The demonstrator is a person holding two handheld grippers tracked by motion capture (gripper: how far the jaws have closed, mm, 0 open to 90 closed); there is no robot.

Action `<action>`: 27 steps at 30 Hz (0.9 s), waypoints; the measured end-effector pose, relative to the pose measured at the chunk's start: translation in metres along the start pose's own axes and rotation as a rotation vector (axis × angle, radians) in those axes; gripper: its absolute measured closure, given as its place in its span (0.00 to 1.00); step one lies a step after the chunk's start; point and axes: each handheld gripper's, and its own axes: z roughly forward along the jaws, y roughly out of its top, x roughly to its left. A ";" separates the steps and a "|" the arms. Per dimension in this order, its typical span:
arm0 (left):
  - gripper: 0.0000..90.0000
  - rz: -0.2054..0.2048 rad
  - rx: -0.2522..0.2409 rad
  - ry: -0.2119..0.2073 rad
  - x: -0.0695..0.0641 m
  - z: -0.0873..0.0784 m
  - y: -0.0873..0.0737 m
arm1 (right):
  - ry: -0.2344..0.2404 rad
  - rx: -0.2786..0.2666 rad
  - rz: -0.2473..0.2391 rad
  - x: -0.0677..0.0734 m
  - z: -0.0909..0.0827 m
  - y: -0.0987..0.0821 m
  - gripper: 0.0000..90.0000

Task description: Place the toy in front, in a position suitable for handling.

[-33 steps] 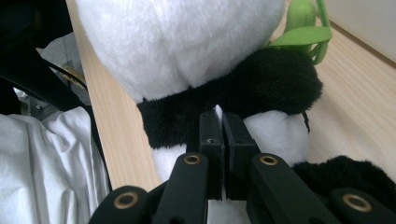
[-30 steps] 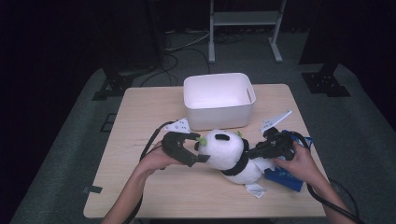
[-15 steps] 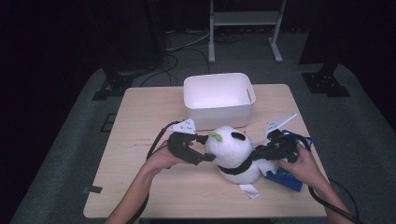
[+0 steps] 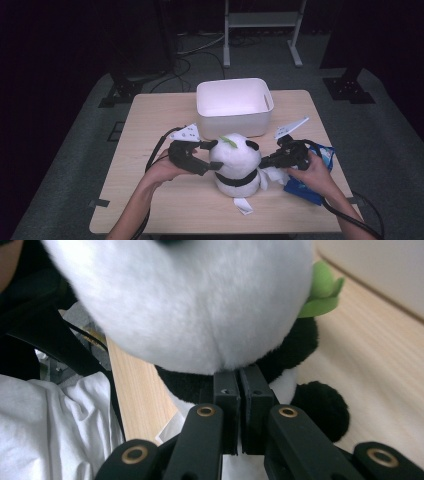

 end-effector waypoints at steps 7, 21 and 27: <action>0.26 -0.008 -0.004 0.007 0.000 0.003 0.002 | -0.010 -0.060 -0.005 0.005 -0.028 0.007 0.97; 0.24 0.027 0.020 0.017 -0.007 0.009 0.009 | 0.003 -0.109 -0.113 0.032 -0.048 0.056 0.97; 0.23 0.033 0.029 0.032 -0.008 0.010 0.008 | 0.013 -0.076 -0.139 0.038 -0.038 0.078 0.96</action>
